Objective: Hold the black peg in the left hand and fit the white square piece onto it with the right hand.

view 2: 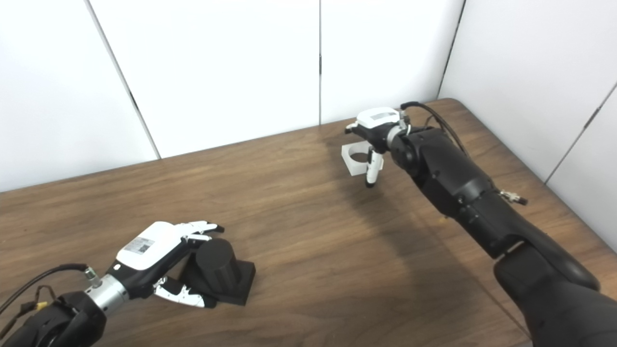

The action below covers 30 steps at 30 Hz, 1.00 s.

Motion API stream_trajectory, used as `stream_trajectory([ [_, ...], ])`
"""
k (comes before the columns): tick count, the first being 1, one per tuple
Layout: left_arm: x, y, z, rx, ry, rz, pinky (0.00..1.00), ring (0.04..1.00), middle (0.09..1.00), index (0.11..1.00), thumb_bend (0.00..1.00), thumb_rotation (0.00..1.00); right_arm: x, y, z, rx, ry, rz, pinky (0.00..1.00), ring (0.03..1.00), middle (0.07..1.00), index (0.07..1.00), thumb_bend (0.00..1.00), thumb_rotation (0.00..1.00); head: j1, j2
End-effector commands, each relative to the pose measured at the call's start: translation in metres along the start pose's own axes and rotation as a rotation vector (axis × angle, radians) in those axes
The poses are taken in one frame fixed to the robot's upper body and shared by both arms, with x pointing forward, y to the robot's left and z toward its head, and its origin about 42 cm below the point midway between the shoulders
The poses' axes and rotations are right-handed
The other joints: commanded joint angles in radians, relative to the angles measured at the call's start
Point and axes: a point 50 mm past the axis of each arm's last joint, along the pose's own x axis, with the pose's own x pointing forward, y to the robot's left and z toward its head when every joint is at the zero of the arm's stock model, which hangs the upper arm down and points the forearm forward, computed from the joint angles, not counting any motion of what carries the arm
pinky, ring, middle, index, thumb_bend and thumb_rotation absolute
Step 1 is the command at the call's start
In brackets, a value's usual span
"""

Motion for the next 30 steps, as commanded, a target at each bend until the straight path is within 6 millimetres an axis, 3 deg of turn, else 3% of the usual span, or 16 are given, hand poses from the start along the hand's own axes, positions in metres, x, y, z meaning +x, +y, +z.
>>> stream_trajectory([
  [1, -0.024, -0.036, -0.008, 0.022, 0.039, -0.199, 0.82, 0.895, 0.885, 0.491, 0.52, 0.06, 0.001, -0.034, -0.001, -0.021, 0.011, -0.095, 0.81, 0.918, 0.948, 0.917, 0.85, 0.12, -0.001, 0.001],
  [16, -0.030, -0.032, -0.008, 0.023, 0.048, -0.193, 0.83, 0.908, 0.882, 0.492, 0.52, 0.06, 0.030, -0.020, -0.003, -0.036, 0.069, -0.022, 0.78, 0.907, 0.938, 0.892, 0.81, 0.12, 0.020, 0.013],
  [30, -0.034, -0.028, -0.010, 0.024, 0.040, -0.182, 0.81, 0.893, 0.874, 0.492, 0.52, 0.06, 0.028, -0.004, -0.031, -0.035, 0.156, 0.020, 0.72, 0.886, 0.923, 0.873, 0.82, 0.17, 0.011, 0.028],
])
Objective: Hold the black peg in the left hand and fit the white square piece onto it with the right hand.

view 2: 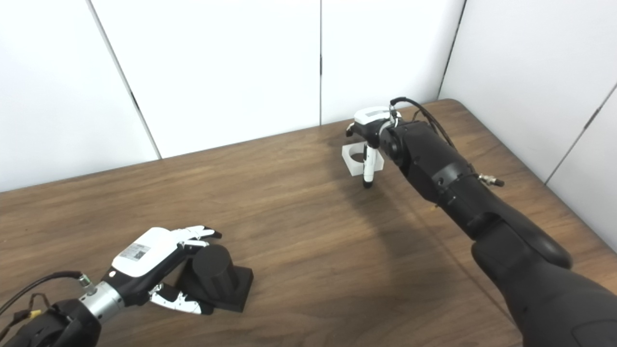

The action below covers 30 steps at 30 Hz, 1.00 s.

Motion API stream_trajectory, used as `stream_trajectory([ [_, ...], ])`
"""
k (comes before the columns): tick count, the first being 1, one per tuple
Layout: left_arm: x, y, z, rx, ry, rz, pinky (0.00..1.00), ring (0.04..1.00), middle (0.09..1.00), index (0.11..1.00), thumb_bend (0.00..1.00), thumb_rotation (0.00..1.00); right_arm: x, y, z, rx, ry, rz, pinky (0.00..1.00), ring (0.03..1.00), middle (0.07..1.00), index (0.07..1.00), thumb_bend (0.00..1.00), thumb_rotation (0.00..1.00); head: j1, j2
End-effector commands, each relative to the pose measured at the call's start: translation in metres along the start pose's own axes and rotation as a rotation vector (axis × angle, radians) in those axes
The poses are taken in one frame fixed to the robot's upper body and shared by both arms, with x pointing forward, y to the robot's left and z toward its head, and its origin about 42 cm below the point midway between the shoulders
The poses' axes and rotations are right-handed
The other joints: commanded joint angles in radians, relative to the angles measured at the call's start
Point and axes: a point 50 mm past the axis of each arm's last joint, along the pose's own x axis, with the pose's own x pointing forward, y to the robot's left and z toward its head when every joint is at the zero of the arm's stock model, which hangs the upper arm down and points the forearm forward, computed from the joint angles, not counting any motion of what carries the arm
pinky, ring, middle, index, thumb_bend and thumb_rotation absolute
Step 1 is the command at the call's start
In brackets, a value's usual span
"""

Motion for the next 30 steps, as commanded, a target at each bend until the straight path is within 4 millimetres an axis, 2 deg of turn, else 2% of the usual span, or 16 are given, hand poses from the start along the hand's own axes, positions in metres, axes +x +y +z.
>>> stream_trajectory([
  [1, -0.023, -0.026, -0.012, 0.028, 0.039, -0.178, 0.81, 0.891, 0.874, 0.491, 0.52, 0.06, -0.002, -0.008, -0.024, -0.032, 0.087, -0.029, 0.71, 0.881, 0.916, 0.866, 0.82, 0.18, 0.000, 0.001],
  [8, -0.023, -0.025, -0.013, 0.019, 0.043, -0.180, 0.81, 0.896, 0.879, 0.491, 0.52, 0.06, -0.005, -0.004, -0.039, -0.052, 0.135, -0.003, 0.72, 0.882, 0.907, 0.773, 0.81, 0.23, -0.006, 0.010],
  [11, -0.023, -0.024, -0.014, 0.025, 0.048, -0.186, 0.82, 0.900, 0.882, 0.492, 0.52, 0.06, -0.007, -0.002, -0.043, -0.078, 0.170, 0.006, 0.73, 0.878, 0.889, 0.698, 0.81, 0.26, -0.007, 0.014],
  [13, -0.024, -0.023, -0.015, 0.023, 0.048, -0.179, 0.81, 0.897, 0.878, 0.492, 0.52, 0.06, -0.008, -0.001, -0.043, -0.091, 0.197, 0.018, 0.72, 0.840, 0.831, 0.616, 0.80, 0.26, -0.005, 0.016],
  [14, -0.024, -0.023, -0.015, 0.022, 0.048, -0.176, 0.80, 0.895, 0.876, 0.491, 0.52, 0.06, -0.009, -0.001, -0.043, -0.099, 0.206, 0.022, 0.71, 0.826, 0.810, 0.543, 0.64, 0.20, -0.005, 0.016],
  [16, -0.024, -0.022, -0.015, 0.018, 0.047, -0.169, 0.81, 0.895, 0.875, 0.491, 0.52, 0.06, -0.010, 0.000, -0.043, -0.097, 0.221, 0.024, 0.70, 0.808, 0.777, 0.502, 0.55, 0.16, 0.000, 0.019],
  [21, -0.025, -0.022, -0.016, 0.009, 0.043, -0.160, 0.81, 0.894, 0.873, 0.491, 0.52, 0.06, -0.012, 0.002, -0.043, -0.078, 0.218, 0.006, 0.67, 0.776, 0.720, 0.491, 0.52, 0.15, 0.001, 0.024],
  [23, -0.025, -0.022, -0.017, 0.011, 0.042, -0.160, 0.81, 0.896, 0.873, 0.491, 0.52, 0.06, -0.013, 0.003, -0.043, -0.071, 0.211, -0.014, 0.61, 0.735, 0.685, 0.489, 0.52, 0.14, 0.001, 0.026],
  [25, -0.025, -0.022, -0.017, 0.013, 0.043, -0.163, 0.81, 0.896, 0.873, 0.491, 0.52, 0.06, -0.014, 0.003, -0.043, -0.064, 0.206, -0.033, 0.67, 0.774, 0.707, 0.486, 0.52, 0.14, 0.001, 0.026],
  [30, -0.024, -0.022, -0.015, 0.020, 0.042, -0.166, 0.80, 0.893, 0.873, 0.491, 0.52, 0.06, -0.016, 0.004, -0.046, -0.035, 0.197, -0.056, 0.75, 0.795, 0.724, 0.484, 0.52, 0.13, 0.003, 0.034],
])
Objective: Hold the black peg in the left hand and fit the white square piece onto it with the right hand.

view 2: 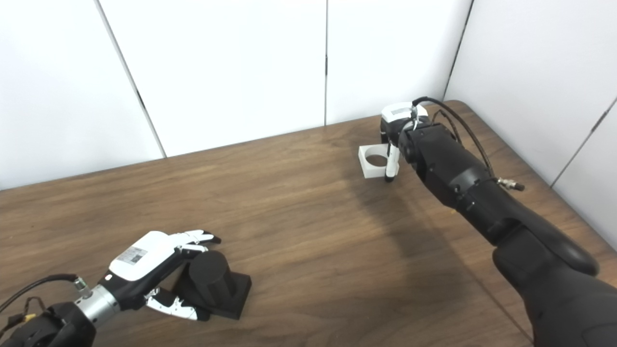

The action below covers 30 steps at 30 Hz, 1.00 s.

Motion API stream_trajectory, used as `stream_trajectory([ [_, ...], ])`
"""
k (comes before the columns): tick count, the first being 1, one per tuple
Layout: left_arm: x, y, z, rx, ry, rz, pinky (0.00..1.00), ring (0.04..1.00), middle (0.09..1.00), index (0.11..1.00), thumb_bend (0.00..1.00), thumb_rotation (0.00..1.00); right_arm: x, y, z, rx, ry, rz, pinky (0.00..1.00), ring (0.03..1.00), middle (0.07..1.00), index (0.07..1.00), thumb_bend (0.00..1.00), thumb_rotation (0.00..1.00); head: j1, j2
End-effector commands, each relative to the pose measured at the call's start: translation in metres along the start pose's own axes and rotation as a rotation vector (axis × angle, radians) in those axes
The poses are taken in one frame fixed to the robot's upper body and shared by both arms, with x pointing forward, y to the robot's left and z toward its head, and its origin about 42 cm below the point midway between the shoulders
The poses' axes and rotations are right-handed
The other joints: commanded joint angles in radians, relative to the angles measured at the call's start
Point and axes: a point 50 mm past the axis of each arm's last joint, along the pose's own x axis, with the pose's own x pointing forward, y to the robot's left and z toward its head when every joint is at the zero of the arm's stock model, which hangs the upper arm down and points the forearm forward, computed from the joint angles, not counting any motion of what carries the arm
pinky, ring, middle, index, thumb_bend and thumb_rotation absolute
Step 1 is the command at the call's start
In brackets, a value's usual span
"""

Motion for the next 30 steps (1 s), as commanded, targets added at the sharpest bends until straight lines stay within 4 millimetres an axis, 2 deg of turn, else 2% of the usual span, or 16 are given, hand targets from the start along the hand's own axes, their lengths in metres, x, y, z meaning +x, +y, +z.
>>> stream_trajectory([
  [1, -0.018, -0.022, -0.012, 0.036, 0.060, -0.157, 0.80, 0.894, 0.873, 0.491, 0.52, 0.06, -0.001, -0.003, -0.016, -0.001, 0.027, -0.019, 0.77, 0.810, 0.732, 0.484, 0.52, 0.13, 0.000, 0.001],
  [8, -0.015, -0.022, -0.011, 0.019, 0.061, -0.153, 0.79, 0.893, 0.880, 0.491, 0.52, 0.06, -0.004, -0.005, -0.016, 0.012, -0.001, -0.051, 0.86, 0.852, 0.769, 0.488, 0.52, 0.14, 0.018, 0.009],
  [13, -0.014, -0.022, -0.011, 0.025, 0.063, -0.160, 0.80, 0.899, 0.884, 0.491, 0.52, 0.06, -0.010, -0.012, -0.012, 0.043, -0.064, -0.109, 0.81, 0.817, 0.747, 0.487, 0.52, 0.14, 0.040, 0.019],
  [17, -0.010, -0.020, -0.011, 0.022, 0.067, -0.169, 0.80, 0.903, 0.887, 0.491, 0.52, 0.06, -0.022, -0.028, -0.002, 0.068, -0.157, -0.160, 0.76, 0.807, 0.752, 0.481, 0.52, 0.13, 0.084, 0.034],
  [23, 0.000, -0.022, -0.008, 0.022, 0.072, -0.181, 0.82, 0.914, 0.894, 0.491, 0.52, 0.06, -0.046, -0.049, 0.010, 0.111, -0.282, -0.214, 0.82, 0.819, 0.762, 0.479, 0.52, 0.13, 0.179, 0.061],
  [30, 0.012, -0.020, -0.004, 0.030, 0.088, -0.190, 0.82, 0.925, 0.904, 0.491, 0.52, 0.07, -0.076, -0.068, 0.025, 0.108, -0.438, -0.264, 0.79, 0.808, 0.752, 0.481, 0.52, 0.13, 0.264, 0.089],
])
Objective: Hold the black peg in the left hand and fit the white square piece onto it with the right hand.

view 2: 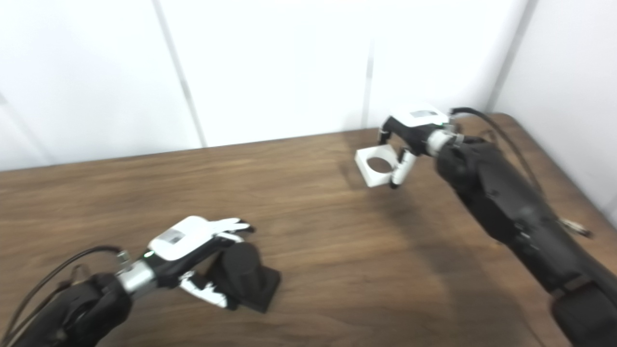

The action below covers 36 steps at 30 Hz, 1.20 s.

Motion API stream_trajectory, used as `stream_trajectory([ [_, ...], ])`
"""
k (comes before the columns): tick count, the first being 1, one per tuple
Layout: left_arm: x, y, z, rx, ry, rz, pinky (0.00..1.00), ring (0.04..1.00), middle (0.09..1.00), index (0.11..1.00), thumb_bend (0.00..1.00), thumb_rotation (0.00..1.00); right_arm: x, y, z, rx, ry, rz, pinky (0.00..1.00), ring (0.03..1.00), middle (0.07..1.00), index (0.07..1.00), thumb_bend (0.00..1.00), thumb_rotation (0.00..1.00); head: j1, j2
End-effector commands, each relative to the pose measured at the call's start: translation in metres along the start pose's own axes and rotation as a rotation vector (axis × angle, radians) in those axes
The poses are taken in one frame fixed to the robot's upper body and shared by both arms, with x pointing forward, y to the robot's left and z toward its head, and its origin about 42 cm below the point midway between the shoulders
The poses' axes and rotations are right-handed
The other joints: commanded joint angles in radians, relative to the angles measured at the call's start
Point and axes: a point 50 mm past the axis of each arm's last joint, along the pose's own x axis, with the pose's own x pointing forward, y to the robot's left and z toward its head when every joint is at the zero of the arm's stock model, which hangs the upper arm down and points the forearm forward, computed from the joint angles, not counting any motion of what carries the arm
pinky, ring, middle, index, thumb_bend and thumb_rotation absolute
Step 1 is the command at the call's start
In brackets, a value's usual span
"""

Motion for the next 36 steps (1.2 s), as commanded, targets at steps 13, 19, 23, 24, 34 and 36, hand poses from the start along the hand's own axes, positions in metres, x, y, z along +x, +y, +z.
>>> stream_trajectory([
  [13, 0.015, -0.018, 0.001, 0.038, 0.100, -0.171, 0.85, 0.937, 0.919, 0.492, 0.52, 0.07, -0.032, -0.056, 0.050, -0.038, -0.238, -0.069, 0.76, 0.793, 0.742, 0.480, 0.52, 0.13, 0.100, 0.044],
  [19, 0.015, -0.017, 0.001, 0.038, 0.101, -0.165, 0.85, 0.941, 0.916, 0.492, 0.52, 0.07, -0.048, -0.063, 0.074, -0.043, -0.308, -0.035, 0.74, 0.802, 0.732, 0.480, 0.52, 0.13, 0.102, 0.048],
  [23, 0.016, -0.015, 0.000, 0.027, 0.104, -0.158, 0.86, 0.947, 0.917, 0.492, 0.52, 0.07, -0.057, -0.066, 0.090, -0.040, -0.366, -0.018, 0.72, 0.806, 0.731, 0.480, 0.52, 0.13, 0.103, 0.051],
  [24, 0.016, -0.014, 0.000, 0.029, 0.104, -0.157, 0.86, 0.948, 0.918, 0.492, 0.52, 0.07, -0.058, -0.067, 0.093, -0.042, -0.379, -0.015, 0.72, 0.805, 0.732, 0.480, 0.52, 0.13, 0.104, 0.051],
  [34, 0.018, -0.015, 0.002, 0.035, 0.098, -0.155, 0.85, 0.943, 0.919, 0.492, 0.52, 0.07, -0.071, -0.066, 0.125, -0.020, -0.470, 0.004, 0.72, 0.813, 0.738, 0.480, 0.52, 0.13, 0.099, 0.057],
  [36, 0.019, -0.016, 0.002, 0.036, 0.098, -0.156, 0.85, 0.944, 0.920, 0.492, 0.52, 0.07, -0.071, -0.064, 0.130, -0.010, -0.493, 0.006, 0.72, 0.811, 0.738, 0.479, 0.52, 0.13, 0.106, 0.058],
])
